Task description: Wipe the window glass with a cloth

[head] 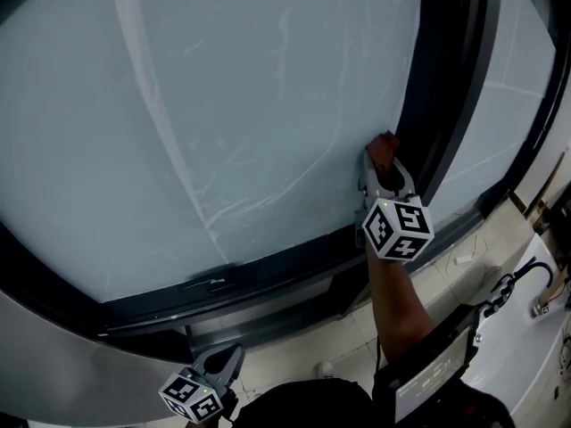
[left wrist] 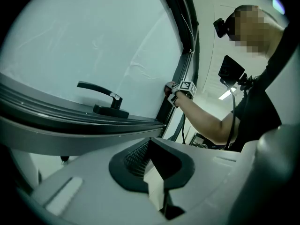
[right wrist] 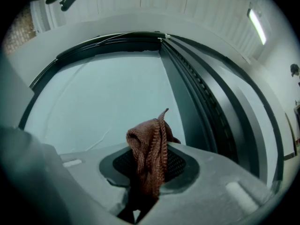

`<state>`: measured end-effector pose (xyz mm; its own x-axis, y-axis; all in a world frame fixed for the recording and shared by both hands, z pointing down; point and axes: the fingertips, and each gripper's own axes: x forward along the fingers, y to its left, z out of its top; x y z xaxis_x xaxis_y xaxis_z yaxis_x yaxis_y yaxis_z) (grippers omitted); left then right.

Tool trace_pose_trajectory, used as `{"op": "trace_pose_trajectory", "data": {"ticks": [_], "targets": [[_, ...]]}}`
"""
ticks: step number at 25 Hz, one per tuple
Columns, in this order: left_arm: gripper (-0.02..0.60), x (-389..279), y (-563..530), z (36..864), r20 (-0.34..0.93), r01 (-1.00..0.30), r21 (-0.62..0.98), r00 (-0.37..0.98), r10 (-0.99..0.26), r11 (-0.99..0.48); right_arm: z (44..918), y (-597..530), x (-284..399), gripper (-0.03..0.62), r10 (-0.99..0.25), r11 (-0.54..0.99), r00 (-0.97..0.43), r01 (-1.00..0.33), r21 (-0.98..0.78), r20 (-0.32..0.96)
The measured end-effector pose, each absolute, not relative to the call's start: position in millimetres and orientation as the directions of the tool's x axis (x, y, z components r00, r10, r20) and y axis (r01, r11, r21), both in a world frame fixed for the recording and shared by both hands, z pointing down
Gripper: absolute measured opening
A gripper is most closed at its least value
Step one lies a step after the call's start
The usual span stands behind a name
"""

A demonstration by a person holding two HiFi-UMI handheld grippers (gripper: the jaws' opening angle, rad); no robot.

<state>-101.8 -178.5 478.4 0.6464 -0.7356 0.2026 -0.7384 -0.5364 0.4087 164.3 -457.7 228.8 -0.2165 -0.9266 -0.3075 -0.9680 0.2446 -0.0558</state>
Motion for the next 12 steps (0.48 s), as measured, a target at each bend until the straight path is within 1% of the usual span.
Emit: {"op": "trace_pose_trajectory", "data": {"ticks": [12], "targets": [[0.015,-124.2,-168.4,477.4,0.185,-0.748,0.422,0.625,-0.758,-0.513,222.9,-417.1,60.0,0.086,-0.865,0.396,-0.365,-0.918,-0.02,-0.346]]}}
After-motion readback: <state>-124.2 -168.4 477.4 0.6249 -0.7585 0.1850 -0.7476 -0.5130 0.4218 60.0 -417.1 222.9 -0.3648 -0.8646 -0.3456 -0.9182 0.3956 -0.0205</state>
